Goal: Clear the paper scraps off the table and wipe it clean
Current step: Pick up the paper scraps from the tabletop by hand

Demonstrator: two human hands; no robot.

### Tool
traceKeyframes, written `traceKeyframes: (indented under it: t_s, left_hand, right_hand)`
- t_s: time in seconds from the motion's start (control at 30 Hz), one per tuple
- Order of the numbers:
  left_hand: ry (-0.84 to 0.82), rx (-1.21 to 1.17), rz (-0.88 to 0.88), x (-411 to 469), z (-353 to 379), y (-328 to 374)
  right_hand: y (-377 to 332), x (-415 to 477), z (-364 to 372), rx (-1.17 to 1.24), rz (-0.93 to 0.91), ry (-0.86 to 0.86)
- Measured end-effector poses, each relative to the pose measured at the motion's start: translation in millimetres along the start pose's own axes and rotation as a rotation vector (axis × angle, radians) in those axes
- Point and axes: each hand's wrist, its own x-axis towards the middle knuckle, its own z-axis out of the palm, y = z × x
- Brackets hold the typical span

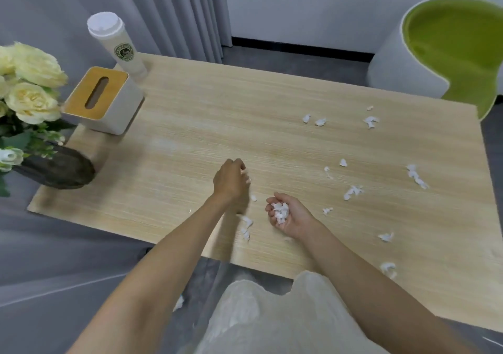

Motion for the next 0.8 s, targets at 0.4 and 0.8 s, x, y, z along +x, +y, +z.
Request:
traceKeyframes:
  t_s: [0.4, 0.8]
  left_hand:
    - [-0.140, -0.032, 0.155, -32.8, 23.0, -6.2]
    - [-0.039, -0.328, -0.033, -56.1, 15.3, -14.1]
  right_hand:
    - [0.4, -1.0, -23.5, 0.075, -0.004, 0.040]
    - [2.9, 3.4, -12.4, 0.041, 0.002, 0.011]
